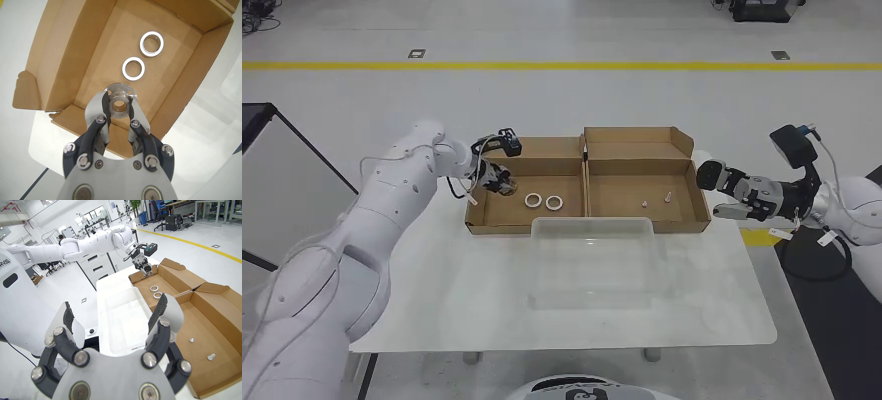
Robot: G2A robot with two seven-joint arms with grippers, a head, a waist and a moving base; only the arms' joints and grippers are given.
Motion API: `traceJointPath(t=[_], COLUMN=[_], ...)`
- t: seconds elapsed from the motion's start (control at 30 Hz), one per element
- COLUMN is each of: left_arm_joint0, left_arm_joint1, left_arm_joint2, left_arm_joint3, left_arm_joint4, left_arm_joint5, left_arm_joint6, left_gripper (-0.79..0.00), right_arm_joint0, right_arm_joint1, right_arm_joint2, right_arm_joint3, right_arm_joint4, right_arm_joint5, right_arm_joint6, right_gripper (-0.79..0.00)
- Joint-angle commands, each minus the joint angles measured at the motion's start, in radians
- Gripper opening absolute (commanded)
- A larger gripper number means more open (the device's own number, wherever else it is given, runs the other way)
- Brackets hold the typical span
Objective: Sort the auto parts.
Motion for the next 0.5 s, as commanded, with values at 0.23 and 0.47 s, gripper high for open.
traceJointPath(t=[0.23,0.47], left_arm_joint0=[-0.001,0.002], left_arm_joint1=[-0.04,-0.073], left_arm_joint2=[0.043,0.066], left_arm_joint3=[0.112,0.161], left_arm_joint4=[0.053,0.07], left_arm_joint5=[-0.013,-0.021], left_arm_joint6=[0.048,0.07], left_gripper=[-0.785,-0.785], right_arm_joint0=[0.0,0.0], right_arm_joint1=[0.0,0.0], right_arm_joint2=[0.0,0.0], right_arm_joint3=[0.0,0.0], right_arm_joint4=[0.0,0.0], right_arm_joint5=[0.0,0.0], right_arm_joint6=[0.0,0.0], right_gripper=[0.0,0.0])
